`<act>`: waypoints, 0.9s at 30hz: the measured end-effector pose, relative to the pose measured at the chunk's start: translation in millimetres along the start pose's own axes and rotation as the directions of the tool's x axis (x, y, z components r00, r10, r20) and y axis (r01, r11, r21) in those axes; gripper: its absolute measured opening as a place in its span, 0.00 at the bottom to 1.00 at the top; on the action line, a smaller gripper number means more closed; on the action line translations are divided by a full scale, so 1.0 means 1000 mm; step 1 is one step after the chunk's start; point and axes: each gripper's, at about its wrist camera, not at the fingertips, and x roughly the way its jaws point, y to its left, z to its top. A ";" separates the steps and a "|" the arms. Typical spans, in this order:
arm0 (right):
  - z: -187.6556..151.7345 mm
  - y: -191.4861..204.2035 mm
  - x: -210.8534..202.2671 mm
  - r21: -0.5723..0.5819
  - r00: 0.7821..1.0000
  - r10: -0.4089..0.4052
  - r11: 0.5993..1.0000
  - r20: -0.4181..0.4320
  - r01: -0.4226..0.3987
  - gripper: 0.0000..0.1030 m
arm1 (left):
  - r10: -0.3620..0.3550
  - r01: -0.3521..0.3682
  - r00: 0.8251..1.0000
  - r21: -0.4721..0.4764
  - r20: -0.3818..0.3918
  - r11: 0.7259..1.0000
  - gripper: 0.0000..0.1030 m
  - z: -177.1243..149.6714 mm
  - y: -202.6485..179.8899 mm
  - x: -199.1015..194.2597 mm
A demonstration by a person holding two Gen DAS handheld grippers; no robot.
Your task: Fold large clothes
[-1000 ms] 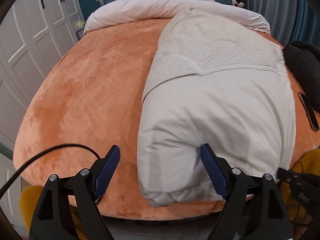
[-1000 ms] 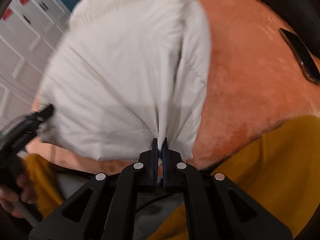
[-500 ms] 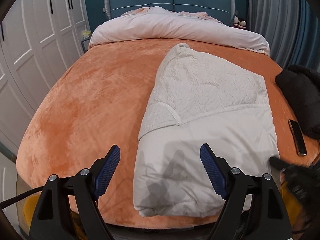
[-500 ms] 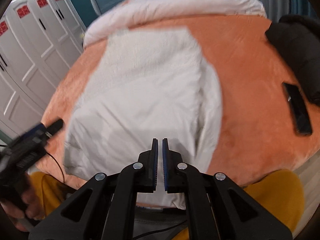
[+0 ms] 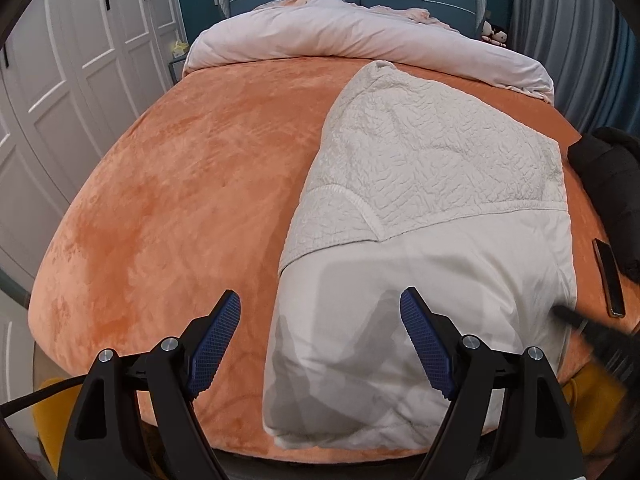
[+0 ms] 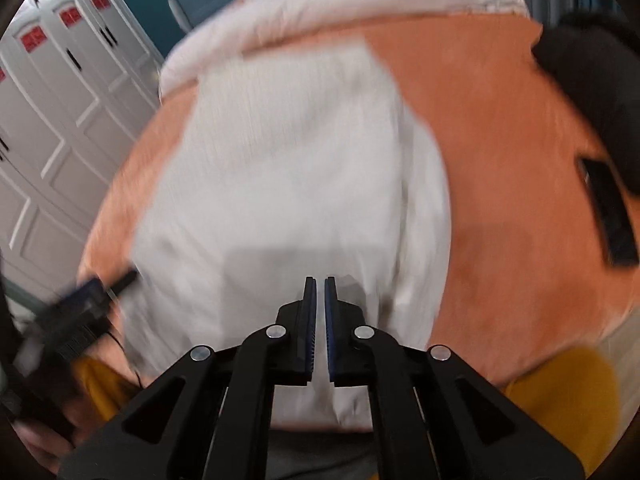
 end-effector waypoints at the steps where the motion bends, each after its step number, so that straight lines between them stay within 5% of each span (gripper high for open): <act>1: 0.012 0.001 -0.003 -0.006 1.000 -0.006 1.000 0.025 0.006 0.04 | 0.000 0.000 1.000 0.002 -0.003 1.000 0.77 0.001 -0.001 0.002; 9: 0.053 -0.012 0.027 0.016 0.990 -0.115 0.993 0.087 0.114 0.04 | 0.009 -0.009 1.000 0.015 -0.007 1.000 0.79 0.010 -0.004 0.015; 15: 0.078 -0.024 0.077 0.058 0.988 -0.151 0.987 0.020 0.149 0.00 | -0.006 0.006 1.000 0.024 -0.012 1.000 0.81 0.018 -0.010 0.025; 18: 0.074 -0.032 0.108 0.062 0.985 -0.167 0.984 -0.052 0.170 0.00 | -0.029 0.030 0.999 0.039 -0.014 0.999 0.82 0.021 -0.016 0.030; 27: 0.064 -0.037 0.112 0.062 0.987 -0.152 0.986 -0.042 0.155 0.00 | 0.000 0.001 1.000 0.066 -0.019 0.998 0.85 0.022 -0.026 0.040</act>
